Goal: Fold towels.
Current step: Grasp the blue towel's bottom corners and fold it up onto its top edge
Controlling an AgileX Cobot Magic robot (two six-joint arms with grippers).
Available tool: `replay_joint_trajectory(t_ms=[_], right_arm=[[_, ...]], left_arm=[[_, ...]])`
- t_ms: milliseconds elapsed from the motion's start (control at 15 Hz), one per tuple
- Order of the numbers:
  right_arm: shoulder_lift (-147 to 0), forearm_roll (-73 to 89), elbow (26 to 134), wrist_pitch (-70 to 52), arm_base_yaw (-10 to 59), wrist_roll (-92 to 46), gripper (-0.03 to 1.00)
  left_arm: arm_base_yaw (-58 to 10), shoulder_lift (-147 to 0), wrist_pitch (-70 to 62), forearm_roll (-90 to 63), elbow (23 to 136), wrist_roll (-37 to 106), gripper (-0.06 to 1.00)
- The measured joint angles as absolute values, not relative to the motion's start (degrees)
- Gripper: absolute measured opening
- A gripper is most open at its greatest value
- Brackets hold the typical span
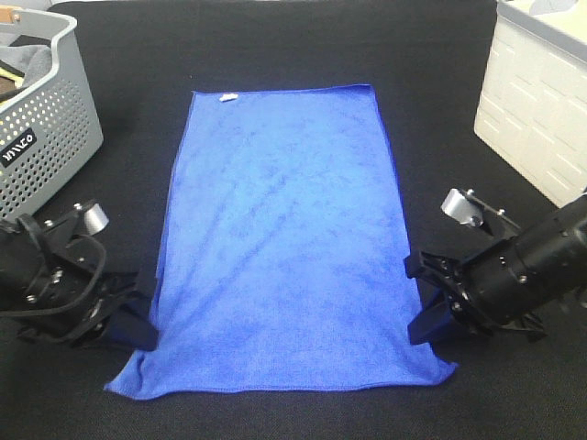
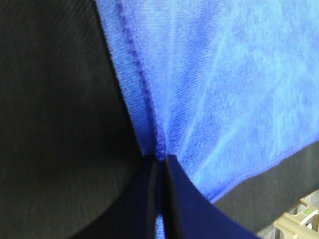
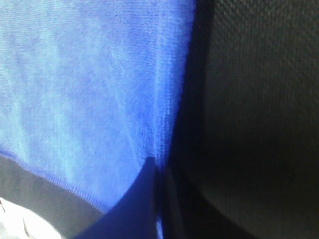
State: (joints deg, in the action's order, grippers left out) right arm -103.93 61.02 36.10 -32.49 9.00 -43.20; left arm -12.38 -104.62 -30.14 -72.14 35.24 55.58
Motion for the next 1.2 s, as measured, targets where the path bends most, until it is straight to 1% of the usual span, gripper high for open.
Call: replay_joint_trajectory(t_ms=[200,467,600,733,867,933,1000,1067,1200], right_arm=[[-96.7,55.9,30.8,-34.5,9.0,-38.0,0.00],[-87.2,54.9,21.9,-37.2,9.0,-36.5,0.00],[-84.1,54.8,19.4,-37.2,9.0,-35.6,0.00],[-82.6,54.6,19.8,-37.2,9.0,-35.3,0.00],[-82.7,54.0,23.5,-37.3,9.1,-35.2,0.00],[-83.9,53.6,28.6,-37.3,9.1,-35.2,0.00],[-84.8,53.3,30.8,-37.3,9.1,-35.2,0.00],[-88.1,52.4,37.6,-37.8,9.1,-34.5,0.00],[-94.6,49.5,48.9,-39.7,9.1,-31.6,0.00]], left_arm=[[-12.4,-97.1,-31.2,-67.5,28.5,51.0,0.01],[-12.5,-88.0,-35.8,-66.1,20.2,49.0,0.01],[-12.5,-85.4,-35.9,-65.8,18.0,48.6,0.01],[-12.5,-85.1,-35.6,-66.4,18.1,48.4,0.01],[-12.6,-85.3,-33.9,-66.9,21.0,47.9,0.01],[-12.6,-85.8,-32.7,-66.9,23.3,47.4,0.01],[-12.6,-87.2,-31.6,-66.5,26.8,46.5,0.01],[-12.6,-90.8,-31.2,-65.0,33.0,44.9,0.01],[-12.5,-96.5,-31.1,-62.3,42.1,42.2,0.01]])
